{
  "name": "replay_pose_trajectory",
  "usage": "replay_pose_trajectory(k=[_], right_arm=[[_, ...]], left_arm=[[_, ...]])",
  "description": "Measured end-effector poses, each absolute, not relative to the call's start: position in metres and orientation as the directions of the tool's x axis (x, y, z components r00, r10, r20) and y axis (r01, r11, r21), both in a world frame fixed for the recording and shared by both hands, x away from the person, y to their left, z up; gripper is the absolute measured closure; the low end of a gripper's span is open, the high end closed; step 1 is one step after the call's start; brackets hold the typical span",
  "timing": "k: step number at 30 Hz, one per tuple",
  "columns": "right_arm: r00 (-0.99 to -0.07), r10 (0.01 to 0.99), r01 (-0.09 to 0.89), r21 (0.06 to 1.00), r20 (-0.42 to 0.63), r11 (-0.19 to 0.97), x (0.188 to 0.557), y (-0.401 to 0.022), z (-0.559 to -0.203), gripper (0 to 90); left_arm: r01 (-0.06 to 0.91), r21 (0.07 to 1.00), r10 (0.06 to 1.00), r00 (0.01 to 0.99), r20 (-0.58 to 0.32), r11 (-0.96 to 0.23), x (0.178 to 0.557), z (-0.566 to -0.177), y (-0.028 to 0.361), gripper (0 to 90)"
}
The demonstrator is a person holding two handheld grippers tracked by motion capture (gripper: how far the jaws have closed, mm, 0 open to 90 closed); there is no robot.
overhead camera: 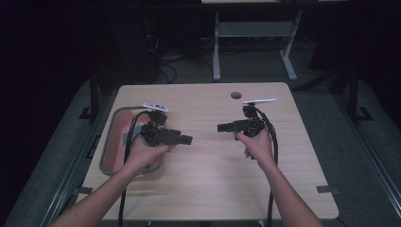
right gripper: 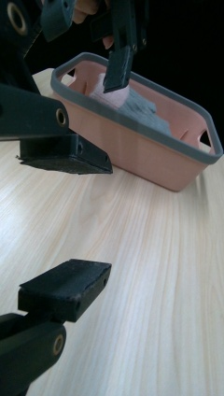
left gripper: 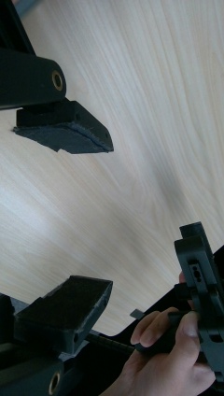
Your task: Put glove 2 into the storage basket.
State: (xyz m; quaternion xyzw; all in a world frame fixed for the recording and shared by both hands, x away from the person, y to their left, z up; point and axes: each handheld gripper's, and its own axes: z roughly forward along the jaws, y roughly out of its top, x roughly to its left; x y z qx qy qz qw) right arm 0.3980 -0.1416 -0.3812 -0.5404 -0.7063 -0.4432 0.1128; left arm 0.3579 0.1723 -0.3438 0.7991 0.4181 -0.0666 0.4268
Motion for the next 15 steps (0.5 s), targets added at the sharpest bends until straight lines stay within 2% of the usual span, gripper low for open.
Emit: replay_pose_trajectory(k=[15], right_arm=[[-0.340,0.684,0.873,0.486,0.645,-0.024,0.389,-0.175,-0.392,44.1]], left_arm=[[0.706,0.640,0.583,0.668,-0.463,-0.302,0.356,-0.351,0.147,27.6]])
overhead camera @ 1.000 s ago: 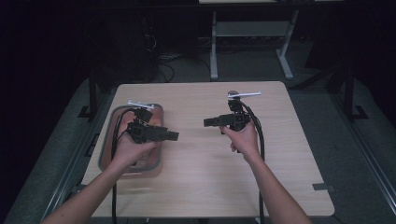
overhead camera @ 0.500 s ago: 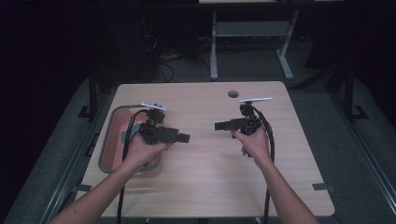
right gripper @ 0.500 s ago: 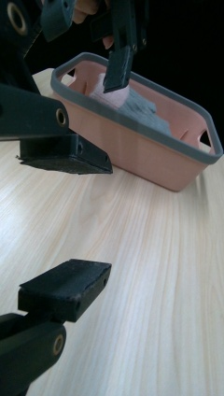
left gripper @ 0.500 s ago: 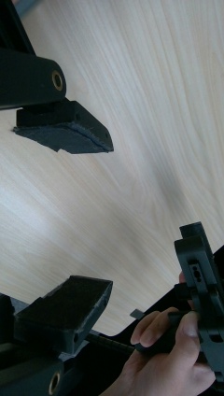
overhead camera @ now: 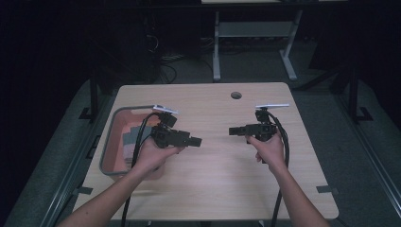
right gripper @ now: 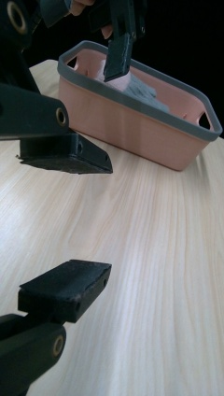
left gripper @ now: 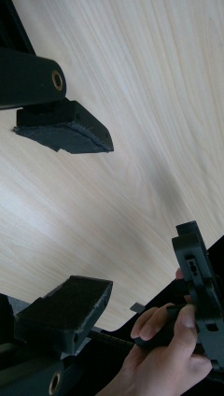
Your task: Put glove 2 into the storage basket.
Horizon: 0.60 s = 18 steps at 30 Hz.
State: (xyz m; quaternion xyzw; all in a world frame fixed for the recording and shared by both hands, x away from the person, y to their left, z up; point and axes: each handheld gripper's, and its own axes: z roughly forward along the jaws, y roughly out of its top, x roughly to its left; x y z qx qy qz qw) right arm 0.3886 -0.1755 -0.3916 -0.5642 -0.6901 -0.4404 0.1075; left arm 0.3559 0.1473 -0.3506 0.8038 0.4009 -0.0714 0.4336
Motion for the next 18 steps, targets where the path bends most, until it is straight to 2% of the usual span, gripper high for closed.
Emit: replay_pose_trajectory(k=[18], right_arm=[[-0.294,0.703,0.881,0.469,0.648,-0.063,0.373,-0.213,-0.407,43.3]], left_arm=[[0.700,0.639,0.552,0.685,-0.476,-0.319,0.348,-0.367,0.124,25.9]])
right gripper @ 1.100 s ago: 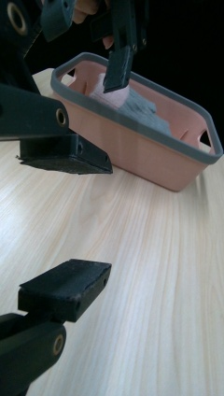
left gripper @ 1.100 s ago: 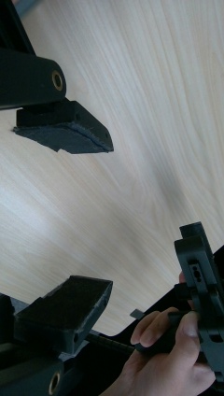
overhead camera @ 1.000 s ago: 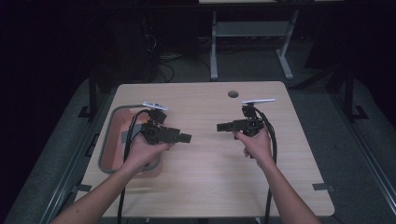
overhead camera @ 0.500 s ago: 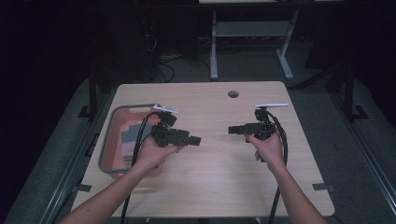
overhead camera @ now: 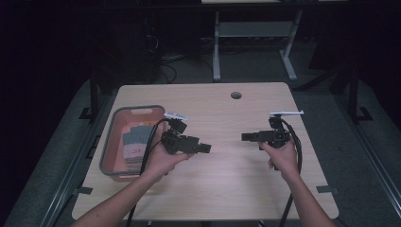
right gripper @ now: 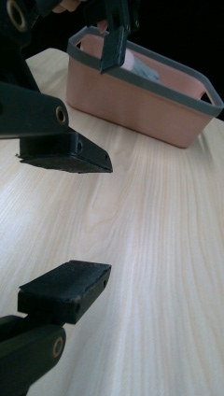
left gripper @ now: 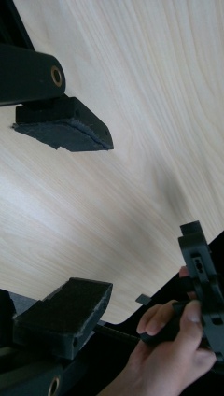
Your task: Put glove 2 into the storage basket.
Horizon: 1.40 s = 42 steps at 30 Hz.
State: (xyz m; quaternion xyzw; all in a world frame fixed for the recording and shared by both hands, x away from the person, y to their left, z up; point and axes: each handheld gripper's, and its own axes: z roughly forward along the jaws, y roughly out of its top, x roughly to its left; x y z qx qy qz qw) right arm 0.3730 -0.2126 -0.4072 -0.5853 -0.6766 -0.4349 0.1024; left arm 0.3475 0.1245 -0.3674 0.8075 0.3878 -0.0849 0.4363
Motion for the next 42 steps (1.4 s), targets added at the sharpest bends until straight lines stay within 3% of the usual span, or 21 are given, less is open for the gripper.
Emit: replay_pose_trajectory(k=[42], right_arm=[[-0.259,0.696,0.891,0.444,0.670,-0.095,0.336,-0.257,-0.451,39.3]], left_arm=[[0.688,0.646,0.524,0.703,-0.481,-0.330,0.317,-0.420,0.104,23.5]])
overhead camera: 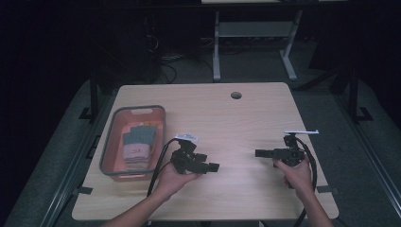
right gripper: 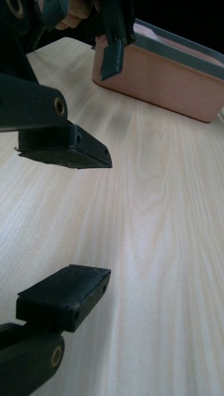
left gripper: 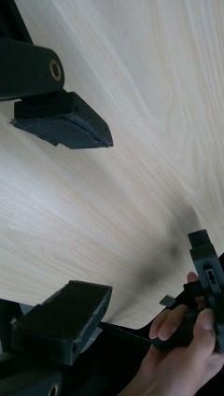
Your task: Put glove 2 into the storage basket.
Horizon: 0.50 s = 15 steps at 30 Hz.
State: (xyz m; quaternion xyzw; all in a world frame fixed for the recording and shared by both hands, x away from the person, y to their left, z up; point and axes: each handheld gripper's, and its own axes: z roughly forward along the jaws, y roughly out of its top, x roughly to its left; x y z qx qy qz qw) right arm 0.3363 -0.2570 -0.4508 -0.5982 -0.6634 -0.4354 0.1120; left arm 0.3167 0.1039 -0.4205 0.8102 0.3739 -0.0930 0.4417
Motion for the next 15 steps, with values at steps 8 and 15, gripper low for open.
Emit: replay_pose_trajectory(k=[8,15], right_arm=[[-0.258,0.700,0.889,0.446,0.666,-0.098,0.328,-0.259,-0.456,38.5],[-0.271,0.702,0.885,0.458,0.658,-0.088,0.317,-0.259,-0.461,36.9]], left_arm=[[0.688,0.644,0.525,0.704,-0.479,-0.335,0.311,-0.432,0.102,23.5],[0.683,0.654,0.525,0.706,-0.476,-0.326,0.304,-0.439,0.102,23.5]])
